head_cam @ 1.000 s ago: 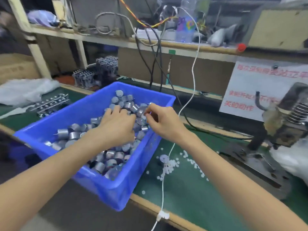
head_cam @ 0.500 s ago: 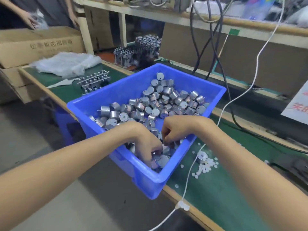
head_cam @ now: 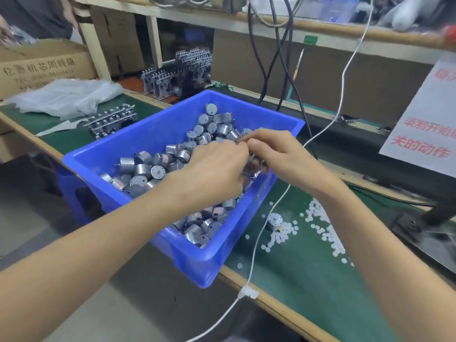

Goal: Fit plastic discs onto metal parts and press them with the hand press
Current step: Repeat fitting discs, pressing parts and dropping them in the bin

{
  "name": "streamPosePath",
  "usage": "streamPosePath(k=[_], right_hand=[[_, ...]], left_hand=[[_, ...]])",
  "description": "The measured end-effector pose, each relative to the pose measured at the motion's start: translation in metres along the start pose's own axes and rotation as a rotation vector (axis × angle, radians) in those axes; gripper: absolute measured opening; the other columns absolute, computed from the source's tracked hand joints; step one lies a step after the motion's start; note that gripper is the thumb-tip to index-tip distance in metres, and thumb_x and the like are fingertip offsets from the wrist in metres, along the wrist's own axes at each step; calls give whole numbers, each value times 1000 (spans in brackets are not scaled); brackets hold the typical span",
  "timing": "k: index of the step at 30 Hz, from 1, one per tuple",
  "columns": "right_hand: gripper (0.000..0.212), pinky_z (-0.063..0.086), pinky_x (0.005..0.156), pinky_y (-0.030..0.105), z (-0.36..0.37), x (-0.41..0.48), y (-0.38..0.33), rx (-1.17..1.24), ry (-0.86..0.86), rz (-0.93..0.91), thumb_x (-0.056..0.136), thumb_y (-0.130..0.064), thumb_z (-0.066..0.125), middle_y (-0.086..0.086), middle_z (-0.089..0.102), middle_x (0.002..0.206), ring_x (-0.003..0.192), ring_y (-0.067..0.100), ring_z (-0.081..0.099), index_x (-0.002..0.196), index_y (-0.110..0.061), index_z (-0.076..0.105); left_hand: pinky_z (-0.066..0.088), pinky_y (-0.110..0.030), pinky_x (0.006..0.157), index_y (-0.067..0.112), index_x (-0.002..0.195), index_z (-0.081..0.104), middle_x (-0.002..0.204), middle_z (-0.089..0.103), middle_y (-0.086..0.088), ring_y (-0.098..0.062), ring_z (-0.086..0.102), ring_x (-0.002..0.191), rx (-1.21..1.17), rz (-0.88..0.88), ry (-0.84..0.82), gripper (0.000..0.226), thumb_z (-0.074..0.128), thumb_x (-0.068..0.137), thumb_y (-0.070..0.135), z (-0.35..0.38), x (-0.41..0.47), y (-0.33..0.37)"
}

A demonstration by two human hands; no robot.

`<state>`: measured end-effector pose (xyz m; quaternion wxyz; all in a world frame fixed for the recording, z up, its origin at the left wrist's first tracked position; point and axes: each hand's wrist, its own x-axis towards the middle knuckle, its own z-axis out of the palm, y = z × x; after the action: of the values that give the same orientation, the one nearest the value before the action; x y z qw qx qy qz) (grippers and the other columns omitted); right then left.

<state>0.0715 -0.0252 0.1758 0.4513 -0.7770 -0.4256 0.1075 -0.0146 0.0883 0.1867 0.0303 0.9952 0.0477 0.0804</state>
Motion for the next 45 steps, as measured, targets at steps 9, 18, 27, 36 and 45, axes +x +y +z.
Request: streamPosePath(k=[9, 18, 27, 36, 45], right_hand=[[26, 46, 61, 20, -67, -132, 63, 403, 105, 256, 92, -21, 59, 12, 63, 84, 70, 12, 58, 101, 4, 63], [16, 43, 50, 14, -40, -212, 137, 293, 649, 537, 84, -14, 70, -7, 66, 61, 50, 4, 56, 85, -12, 53], [21, 49, 58, 17, -7, -226, 144, 407, 791, 397, 85, -12, 67, -12, 69, 81, 64, 7, 63, 104, -19, 63], [36, 49, 85, 21, 7, -237, 159, 144, 661, 381, 86, -7, 67, -9, 62, 114, 100, 4, 62, 110, -32, 58], [27, 48, 78, 11, 10, -229, 162, 135, 731, 362, 81, -6, 72, -19, 69, 96, 87, -1, 66, 88, -31, 65]], left_hand=[[25, -30, 57, 21, 98, 26, 105, 47, 0, -22, 51, 99, -222, 197, 152, 43, 66, 82, 21, 46, -1, 128], [47, -35, 82, 19, 95, 60, 96, 56, 0, -21, 56, 94, -516, 245, -336, 20, 70, 81, 30, 162, 14, 153], [36, -29, 68, 20, 84, 64, 82, 47, 9, -16, 48, 81, -597, 261, -227, 10, 59, 89, 28, 173, 19, 164], [32, -22, 74, 31, 79, 58, 85, 49, 14, -5, 42, 88, -721, 320, -215, 9, 61, 87, 30, 187, 0, 150], [30, -7, 78, 18, 89, 69, 87, 55, 10, -8, 45, 86, -823, 257, -49, 7, 64, 86, 14, 196, -12, 133]])
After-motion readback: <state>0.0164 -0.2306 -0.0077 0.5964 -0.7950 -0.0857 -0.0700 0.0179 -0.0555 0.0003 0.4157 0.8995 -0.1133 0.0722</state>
